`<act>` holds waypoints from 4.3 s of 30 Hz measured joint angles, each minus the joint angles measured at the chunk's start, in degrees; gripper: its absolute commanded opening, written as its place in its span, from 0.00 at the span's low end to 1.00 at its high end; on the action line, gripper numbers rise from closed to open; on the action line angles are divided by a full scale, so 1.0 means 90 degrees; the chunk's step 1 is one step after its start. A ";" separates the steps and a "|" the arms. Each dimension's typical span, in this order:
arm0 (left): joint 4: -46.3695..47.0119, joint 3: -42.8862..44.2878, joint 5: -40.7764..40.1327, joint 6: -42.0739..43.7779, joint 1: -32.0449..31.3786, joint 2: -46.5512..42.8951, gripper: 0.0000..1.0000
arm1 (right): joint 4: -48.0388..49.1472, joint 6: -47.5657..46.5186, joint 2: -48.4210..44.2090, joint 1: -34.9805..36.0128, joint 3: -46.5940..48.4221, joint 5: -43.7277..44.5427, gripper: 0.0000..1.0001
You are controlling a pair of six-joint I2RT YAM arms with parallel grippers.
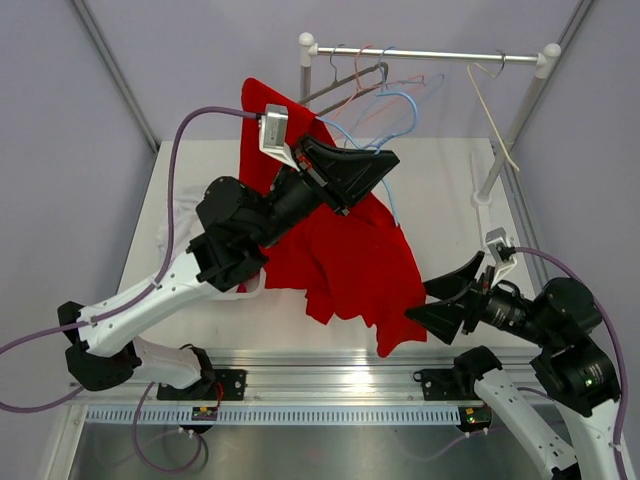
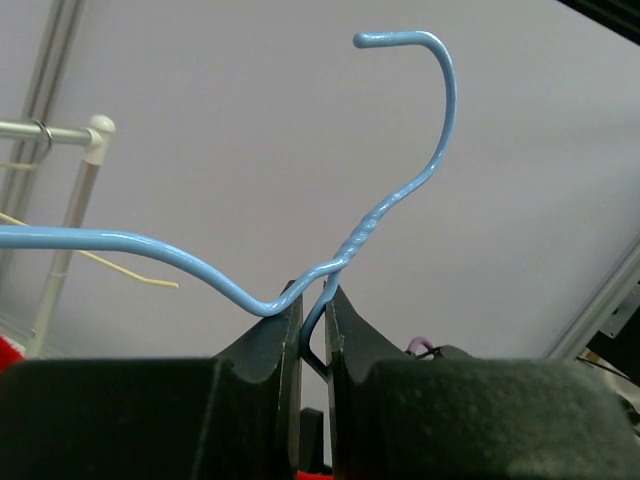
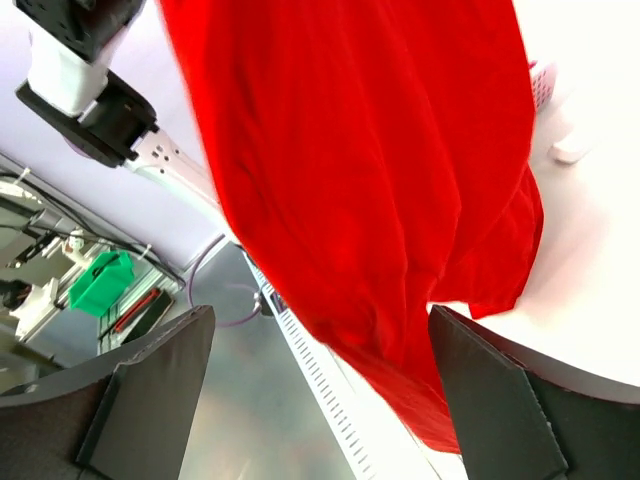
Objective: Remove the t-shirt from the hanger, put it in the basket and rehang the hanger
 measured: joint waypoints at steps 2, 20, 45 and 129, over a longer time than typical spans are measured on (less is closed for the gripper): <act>0.0080 -0.0010 -0.0066 0.0039 0.0066 -0.0051 0.00 | 0.0085 0.0007 0.0068 0.0000 -0.0117 -0.0109 0.79; -0.0010 -0.0566 -0.0940 0.1064 0.0289 -0.1778 0.00 | 0.0542 -0.0153 0.0612 0.0000 -0.0801 -0.0126 0.00; 0.0602 -0.0503 -0.0967 0.1246 0.0321 -0.2509 0.00 | 0.1515 -0.0027 0.3191 0.4063 -0.0097 0.3694 0.00; -0.4146 -0.0840 -0.3917 0.3854 0.0816 -0.1552 0.00 | 0.1430 -0.1566 0.2601 0.4153 0.2766 0.4323 0.00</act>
